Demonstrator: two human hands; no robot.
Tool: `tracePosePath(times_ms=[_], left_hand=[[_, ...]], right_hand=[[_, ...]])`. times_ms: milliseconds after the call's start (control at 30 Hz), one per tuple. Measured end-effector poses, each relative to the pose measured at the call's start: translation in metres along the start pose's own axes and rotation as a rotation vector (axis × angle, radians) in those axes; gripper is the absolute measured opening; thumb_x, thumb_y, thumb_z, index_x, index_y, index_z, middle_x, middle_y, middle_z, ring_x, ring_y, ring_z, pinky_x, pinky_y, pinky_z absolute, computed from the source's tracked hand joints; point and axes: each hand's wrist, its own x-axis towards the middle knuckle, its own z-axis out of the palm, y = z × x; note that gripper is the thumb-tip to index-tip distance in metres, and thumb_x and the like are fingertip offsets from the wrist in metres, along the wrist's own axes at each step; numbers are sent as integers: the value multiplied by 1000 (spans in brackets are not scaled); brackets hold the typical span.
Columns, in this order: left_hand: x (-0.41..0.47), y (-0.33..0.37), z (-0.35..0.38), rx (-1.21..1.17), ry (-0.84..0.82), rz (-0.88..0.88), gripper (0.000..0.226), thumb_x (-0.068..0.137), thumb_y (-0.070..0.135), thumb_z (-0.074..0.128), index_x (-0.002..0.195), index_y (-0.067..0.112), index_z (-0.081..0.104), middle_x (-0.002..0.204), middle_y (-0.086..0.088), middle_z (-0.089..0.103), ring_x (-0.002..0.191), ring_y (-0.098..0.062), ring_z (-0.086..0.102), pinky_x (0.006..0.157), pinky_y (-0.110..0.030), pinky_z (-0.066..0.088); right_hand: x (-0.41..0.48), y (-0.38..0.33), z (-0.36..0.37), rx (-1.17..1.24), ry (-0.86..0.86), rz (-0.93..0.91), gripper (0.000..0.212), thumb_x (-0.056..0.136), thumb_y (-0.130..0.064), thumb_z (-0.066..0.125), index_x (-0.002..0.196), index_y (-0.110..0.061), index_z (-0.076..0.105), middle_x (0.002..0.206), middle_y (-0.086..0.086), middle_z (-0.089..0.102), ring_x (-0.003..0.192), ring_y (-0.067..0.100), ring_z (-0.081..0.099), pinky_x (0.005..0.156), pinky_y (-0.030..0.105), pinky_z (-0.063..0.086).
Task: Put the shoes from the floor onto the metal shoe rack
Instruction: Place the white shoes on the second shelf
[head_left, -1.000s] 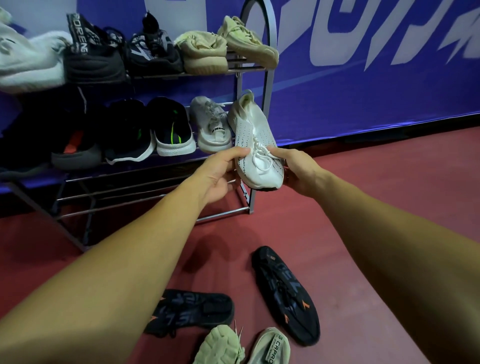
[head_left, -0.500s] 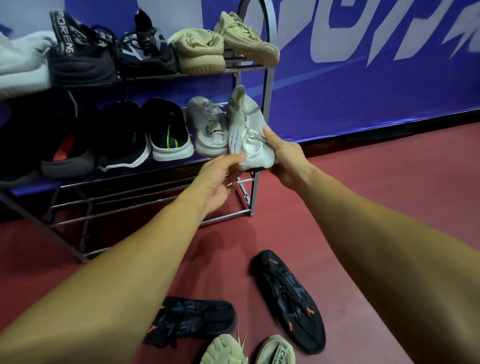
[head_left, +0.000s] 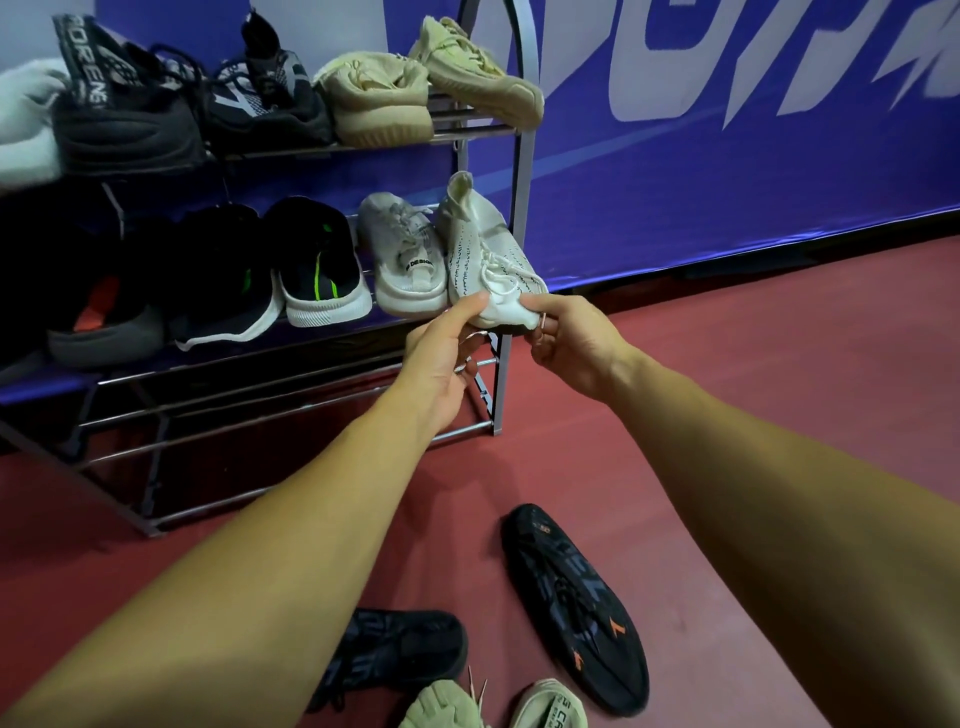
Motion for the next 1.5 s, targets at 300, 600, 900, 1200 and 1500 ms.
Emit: tracePosePath(times_ms=[300,600,900,1200,1500], left_hand=[[2,4,-7,-12,-156,-36,32,82,39,76,110,25,70,106,1,70,76,-7,60,58,-21,40],[6,12,-1,-111,-142,-31,17,88,32,70,103,23,67,82,7,72,64,-4,64,54,-22,31],[4,13,13,-23,14,-15,16,83,35,78,88,21,73,84,8,71,67,-2,54,54,-17,32],[14,11,13,136,31,25,29,76,49,81,88,24,75,95,6,77,74,-7,53,61,-21,36],[-6,2,-21,293,70,-66,24,84,43,72,93,21,75,79,9,70,63,-4,55,54,-19,35]], right_hand=[[-3,-1,5,186,-115,42,9,94,-14,58,94,-10,65,66,-3,57,53,4,41,60,17,30],[13,2,22,191,-93,-29,23,95,-27,64,111,-10,62,76,-2,53,54,3,42,52,15,30],[31,4,33,213,29,-41,20,99,-28,60,106,-10,62,72,-1,52,46,3,40,44,15,31],[27,2,29,-55,158,-76,29,93,-42,66,82,-16,63,62,-4,53,48,6,42,48,19,35],[-6,8,17,-366,182,-67,36,97,-47,58,86,-13,65,73,2,61,48,9,42,46,19,29]])
